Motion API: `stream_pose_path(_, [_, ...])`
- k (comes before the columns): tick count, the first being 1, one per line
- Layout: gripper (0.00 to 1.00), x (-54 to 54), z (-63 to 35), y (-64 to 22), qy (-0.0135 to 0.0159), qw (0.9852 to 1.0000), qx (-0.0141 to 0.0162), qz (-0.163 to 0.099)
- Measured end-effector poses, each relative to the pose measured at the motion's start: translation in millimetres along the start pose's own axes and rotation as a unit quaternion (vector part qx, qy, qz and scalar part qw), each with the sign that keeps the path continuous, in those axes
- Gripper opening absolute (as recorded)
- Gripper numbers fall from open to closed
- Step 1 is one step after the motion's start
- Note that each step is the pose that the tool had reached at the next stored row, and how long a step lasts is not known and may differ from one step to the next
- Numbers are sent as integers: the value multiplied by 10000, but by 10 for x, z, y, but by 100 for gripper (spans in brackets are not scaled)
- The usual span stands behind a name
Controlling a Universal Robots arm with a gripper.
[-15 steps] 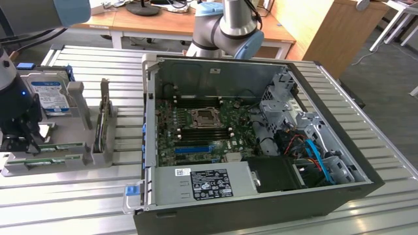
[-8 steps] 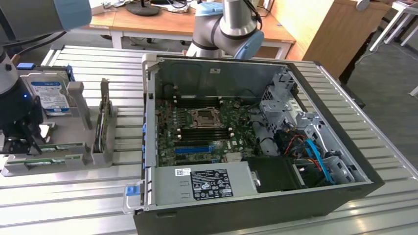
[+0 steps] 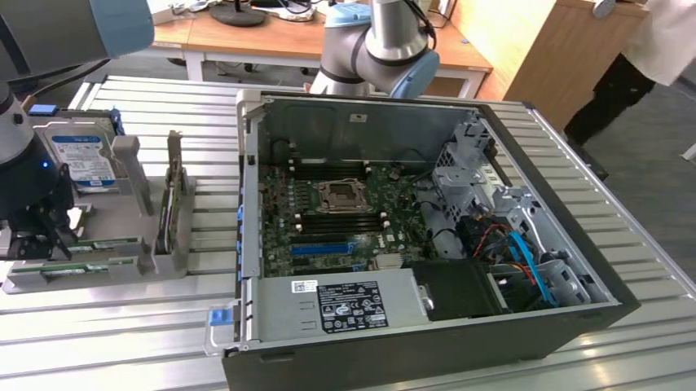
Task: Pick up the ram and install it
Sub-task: 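Pick up the ram and move it above insertion slot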
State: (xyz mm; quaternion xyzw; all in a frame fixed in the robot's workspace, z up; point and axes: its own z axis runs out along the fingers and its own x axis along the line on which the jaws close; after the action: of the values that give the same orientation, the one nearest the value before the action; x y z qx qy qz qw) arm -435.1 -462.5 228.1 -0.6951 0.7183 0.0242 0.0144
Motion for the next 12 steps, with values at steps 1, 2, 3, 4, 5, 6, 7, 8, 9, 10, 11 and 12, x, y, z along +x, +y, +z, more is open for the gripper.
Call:
stream_pose_path(1, [30,0,0,0,0,10000,0,0])
stream_pose_path(2, [30,0,0,0,0,10000,0,0])
stream_pose_path(3, [30,0,0,0,0,10000,0,0])
stream_pose_path(4, [30,0,0,0,0,10000,0,0])
stream_pose_path(5, [30,3,1,-1,-1,10000,1,0])
stream_pose_path(6, [30,9,3,-2,-1,10000,2,-1])
stream_pose_path(7, [30,15,1,-2,-1,10000,1,-1])
stream_pose_path(8, [30,20,0,-1,-1,10000,0,0])
stream_pose_path(9, [30,25,0,-1,0,10000,0,0])
stream_pose_path(10, [30,30,0,-1,0,10000,1,0])
stream_pose_path(11, [30,32,0,-1,0,10000,0,0])
stream_pose_path(12, [30,32,0,-1,-1,10000,0,1])
